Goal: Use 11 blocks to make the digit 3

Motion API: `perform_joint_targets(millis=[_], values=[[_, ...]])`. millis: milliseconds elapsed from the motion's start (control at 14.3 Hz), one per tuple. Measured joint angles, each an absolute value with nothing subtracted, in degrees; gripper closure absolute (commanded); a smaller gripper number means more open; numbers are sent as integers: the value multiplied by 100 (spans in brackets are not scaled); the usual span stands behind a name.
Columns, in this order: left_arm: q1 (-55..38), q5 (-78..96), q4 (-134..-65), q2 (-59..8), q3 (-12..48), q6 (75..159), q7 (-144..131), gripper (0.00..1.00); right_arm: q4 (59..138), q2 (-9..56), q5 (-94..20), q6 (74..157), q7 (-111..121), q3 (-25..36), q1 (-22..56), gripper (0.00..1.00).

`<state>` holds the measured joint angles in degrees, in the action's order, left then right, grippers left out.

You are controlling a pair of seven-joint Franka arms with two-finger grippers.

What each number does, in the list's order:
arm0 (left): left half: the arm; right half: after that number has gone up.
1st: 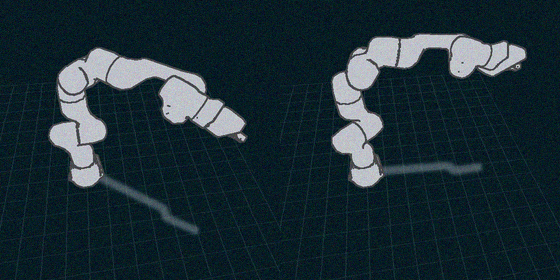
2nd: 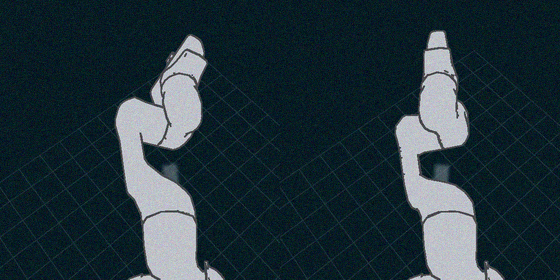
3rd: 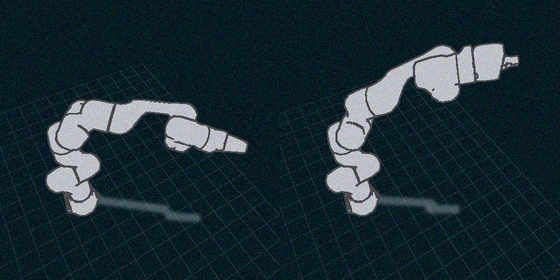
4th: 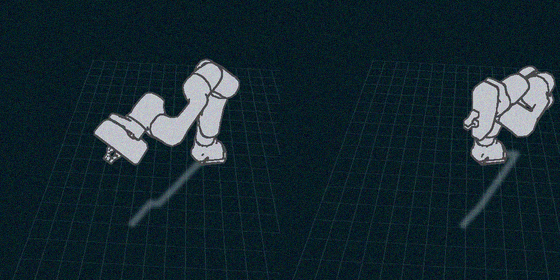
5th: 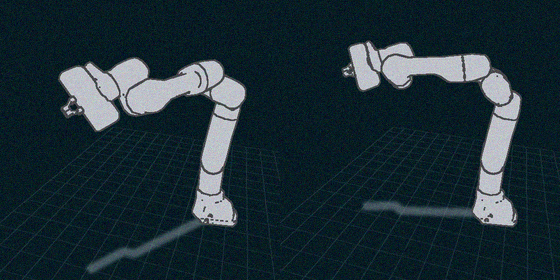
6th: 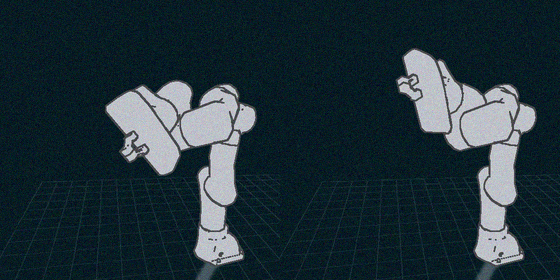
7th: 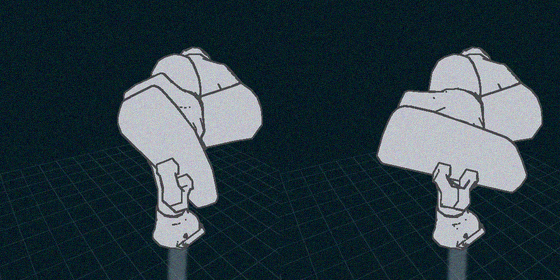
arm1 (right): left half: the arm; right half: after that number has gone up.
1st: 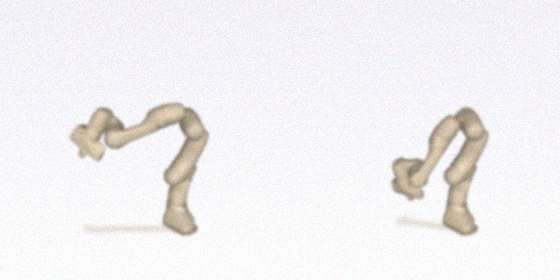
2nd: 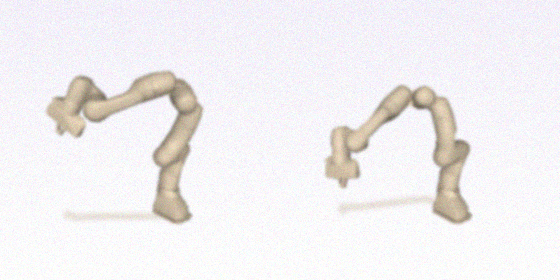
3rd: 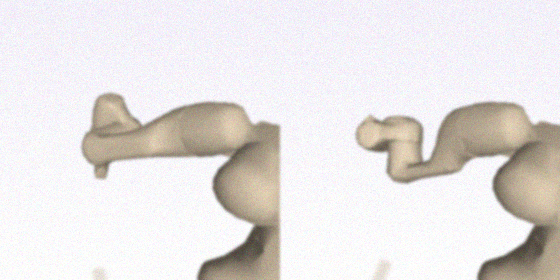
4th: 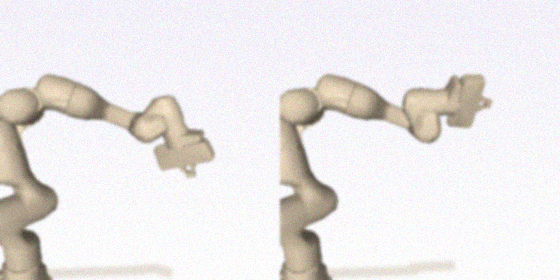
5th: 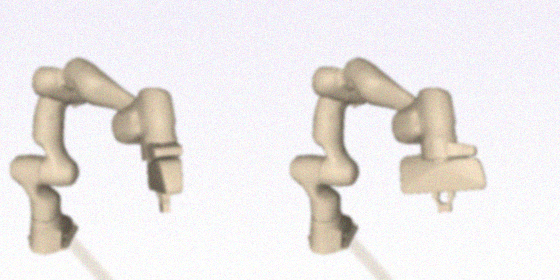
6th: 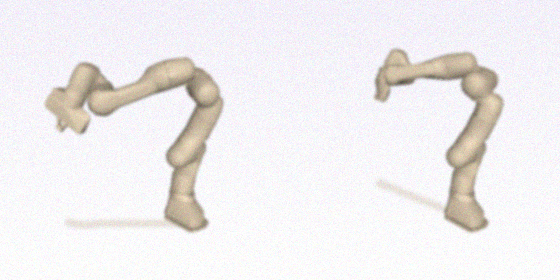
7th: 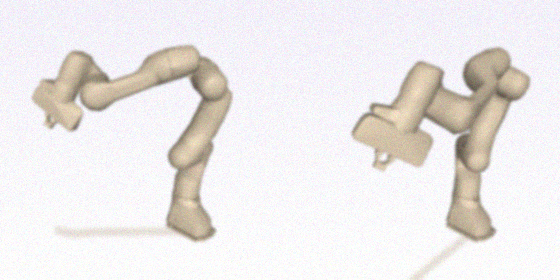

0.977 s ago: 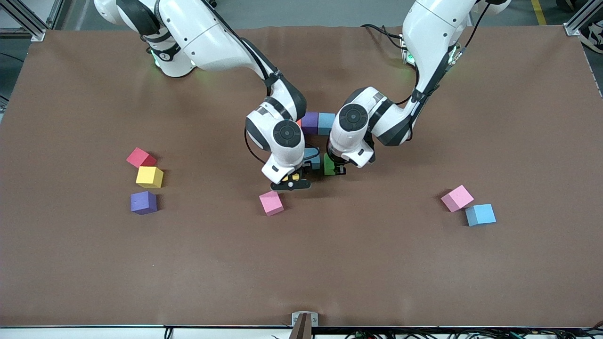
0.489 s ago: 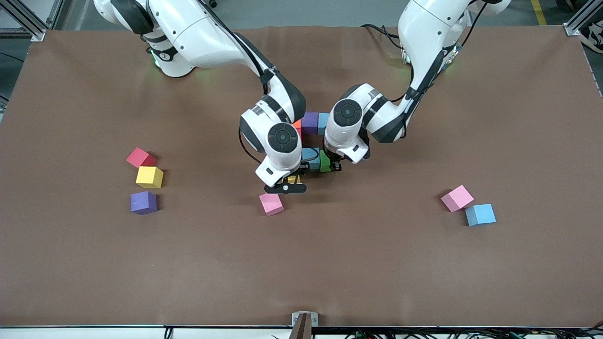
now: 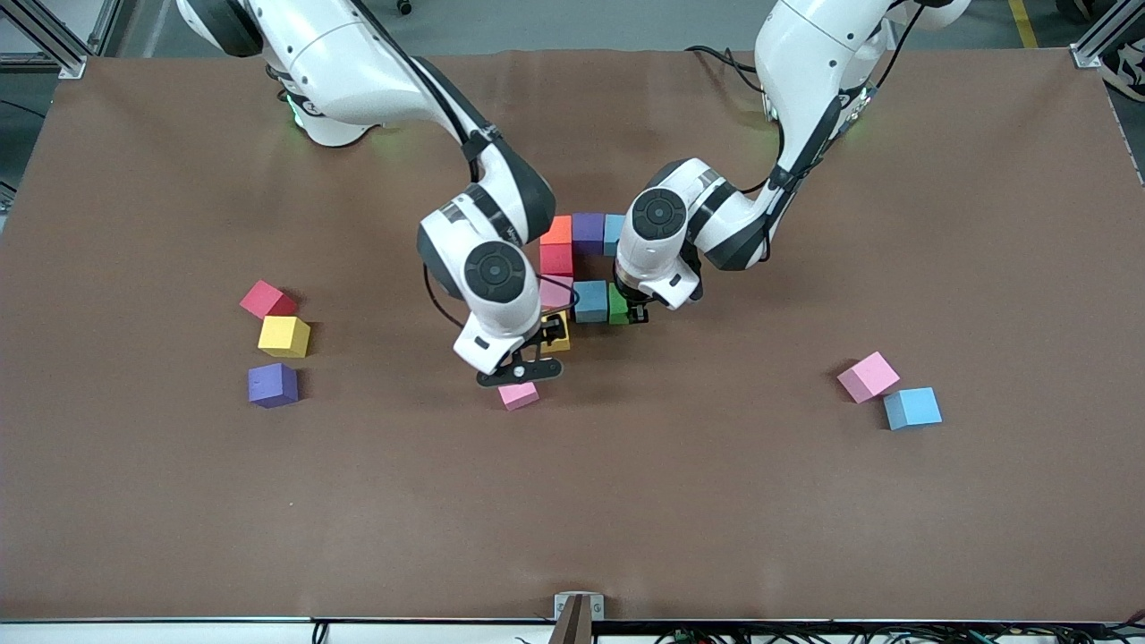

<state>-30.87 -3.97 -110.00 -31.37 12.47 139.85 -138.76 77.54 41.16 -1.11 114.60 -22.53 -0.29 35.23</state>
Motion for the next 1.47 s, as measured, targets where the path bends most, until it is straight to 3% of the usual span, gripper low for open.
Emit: perform_joint_targets(millis=[1256, 1326, 1396, 1466], values=[[-3102, -397, -11000, -3154, 1247, 14085, -13876, 82, 7918, 4718, -118, 12914, -958, -140, 3262, 0], [-3102, -397, -11000, -3154, 1247, 14086, -13876, 77, 7936, 4744, -118, 12971, -955, -149, 3274, 0], [-3103, -397, -11000, -3154, 1247, 14086, -13876, 59, 7943, 4781, -118, 13024, -954, -158, 3288, 0], [-3103, -397, -11000, -3154, 1247, 14086, -13876, 29, 7944, 4827, -118, 13075, -954, -166, 3303, 1]])
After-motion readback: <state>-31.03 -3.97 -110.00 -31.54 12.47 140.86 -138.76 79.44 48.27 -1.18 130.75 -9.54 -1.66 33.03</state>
